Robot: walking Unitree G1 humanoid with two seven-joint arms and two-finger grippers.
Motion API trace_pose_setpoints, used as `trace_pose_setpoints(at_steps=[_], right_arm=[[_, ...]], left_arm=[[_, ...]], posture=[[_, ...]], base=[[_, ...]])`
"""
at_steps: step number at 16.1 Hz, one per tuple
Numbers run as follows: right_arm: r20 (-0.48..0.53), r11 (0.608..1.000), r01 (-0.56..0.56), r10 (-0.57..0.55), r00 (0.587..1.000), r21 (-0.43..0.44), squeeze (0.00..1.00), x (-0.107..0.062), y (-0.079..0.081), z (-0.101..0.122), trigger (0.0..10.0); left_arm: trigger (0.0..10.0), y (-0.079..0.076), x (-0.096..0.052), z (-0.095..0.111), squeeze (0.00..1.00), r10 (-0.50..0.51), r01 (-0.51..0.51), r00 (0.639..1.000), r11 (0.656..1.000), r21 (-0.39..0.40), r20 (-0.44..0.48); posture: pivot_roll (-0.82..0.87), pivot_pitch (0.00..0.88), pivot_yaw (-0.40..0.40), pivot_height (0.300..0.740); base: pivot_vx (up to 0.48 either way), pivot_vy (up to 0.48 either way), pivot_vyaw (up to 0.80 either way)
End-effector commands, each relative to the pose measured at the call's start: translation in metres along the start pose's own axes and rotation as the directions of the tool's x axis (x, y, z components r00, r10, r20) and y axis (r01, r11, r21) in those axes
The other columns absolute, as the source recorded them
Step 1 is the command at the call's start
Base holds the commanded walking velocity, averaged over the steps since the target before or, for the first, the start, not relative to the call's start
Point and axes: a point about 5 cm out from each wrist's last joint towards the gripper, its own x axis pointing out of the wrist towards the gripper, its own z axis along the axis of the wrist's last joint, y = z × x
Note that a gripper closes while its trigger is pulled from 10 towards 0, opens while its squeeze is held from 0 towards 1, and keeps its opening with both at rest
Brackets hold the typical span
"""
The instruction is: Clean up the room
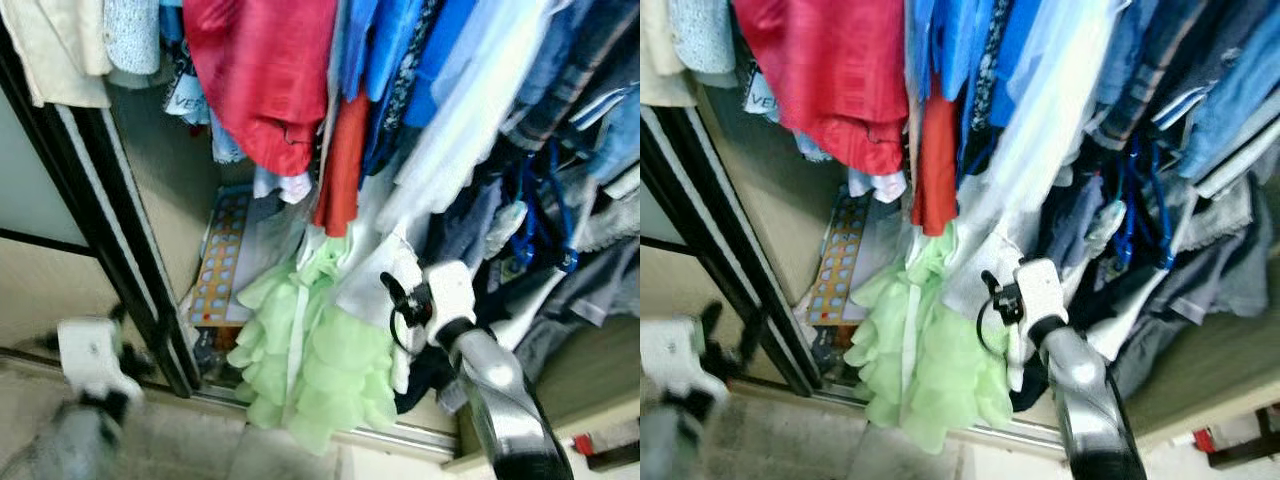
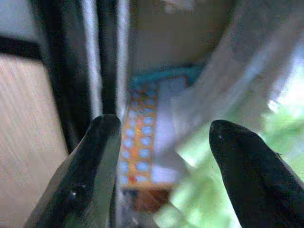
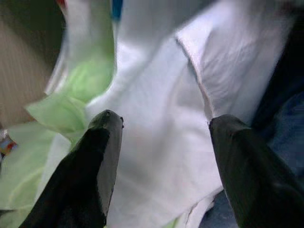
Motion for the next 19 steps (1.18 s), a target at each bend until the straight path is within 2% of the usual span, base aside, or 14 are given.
trace_pose_setpoints(at_steps=[1,2,3,5,7,9,12,13,14,15,18,19], right_arm=[[0.022,0.999,0.046,-0.046,0.999,0.0,0.0,-0.003,-0.002,0.007,10.0],[0.031,0.998,0.058,-0.058,0.998,0.002,0.0,-0.006,0.0,0.007,10.0],[0.036,0.994,0.1,-0.099,0.994,-0.041,0.0,-0.013,0.0,0.005,10.0],[-0.009,0.988,0.149,-0.149,0.989,-0.037,0.0,-0.023,-0.004,-0.006,10.0],[-0.053,0.978,0.2,-0.203,0.978,-0.068,0.0,-0.03,-0.016,-0.019,10.0],[-0.055,0.963,0.259,-0.263,0.963,-0.069,0.0,-0.031,-0.025,-0.022,10.0],[-0.05,0.947,0.308,-0.313,0.948,-0.095,0.0,-0.032,-0.03,-0.023,10.0],[-0.057,0.942,0.32,-0.326,0.944,-0.102,0.0,-0.031,-0.033,-0.026,10.0],[-0.059,0.937,0.328,-0.336,0.94,-0.123,0.0,-0.03,-0.036,-0.026,10.0],[-0.06,0.93,0.344,-0.353,0.934,-0.127,0.0,-0.029,-0.038,-0.026,10.0],[-0.053,0.923,0.368,-0.375,0.925,-0.113,0.0,-0.025,-0.039,-0.026,10.0],[-0.043,0.93,0.359,-0.364,0.931,-0.082,0.0,-0.021,-0.036,-0.023,10.0]], left_arm=[[10.0,-0.001,-0.003,0.003,0.0,0.025,-0.025,1.0,1.0,0.015,0.004],[10.0,-0.001,-0.004,-0.001,0.0,0.049,-0.049,0.999,0.999,0.001,-0.005],[10.0,-0.001,-0.001,-0.003,0.0,0.07,-0.07,0.998,0.997,0.022,-0.008],[10.0,-0.008,0.01,-0.001,0.0,0.035,-0.035,0.999,0.998,0.058,0.0],[10.0,-0.021,0.037,0.008,0.0,-0.07,0.066,0.997,0.993,0.098,0.031],[10.0,-0.035,0.058,0.018,0.0,-0.158,0.146,0.985,0.98,0.136,0.076],[10.0,-0.048,0.07,0.021,0.0,-0.222,0.207,0.971,0.965,0.162,0.084],[10.0,-0.063,0.081,0.02,0.0,-0.278,0.263,0.957,0.952,0.158,0.08],[10.0,-0.068,0.085,0.02,0.0,-0.302,0.288,0.95,0.945,0.156,0.079],[10.0,-0.072,0.09,0.022,0.0,-0.337,0.32,0.938,0.932,0.168,0.078],[10.0,-0.07,0.102,0.025,0.0,-0.351,0.337,0.934,0.929,0.152,0.074],[10.0,-0.073,0.107,0.028,0.0,-0.343,0.333,0.936,0.935,0.119,0.078]], posture=[[0.01,0.0,-0.113,0.74],[0.02,0.0,-0.113,0.74],[0.01,0.0,-0.103,0.74],[0.0,0.0,-0.087,0.74],[-0.05,0.0,-0.033,0.74],[-0.08,0.0,0.005,0.74],[-0.12,0.0,0.039,0.74],[-0.15,0.0,0.04,0.74],[-0.16,0.0,0.031,0.74],[-0.17,0.0,0.018,0.74],[-0.18,0.0,0.034,0.74],[-0.16,0.0,0.079,0.74]], base=[[0.0,0.0,0.0],[0.0,0.0,0.0],[0.0,0.0,0.0],[0.0,0.0,0.0],[0.0,0.0,0.0],[0.0,0.0,0.0],[0.0,0.0,0.0],[0.0,0.0,0.0],[0.0,0.0,0.0],[0.0,0.0,0.0],[0.0,0.0,0.0],[0.0,0.0,0.0]])
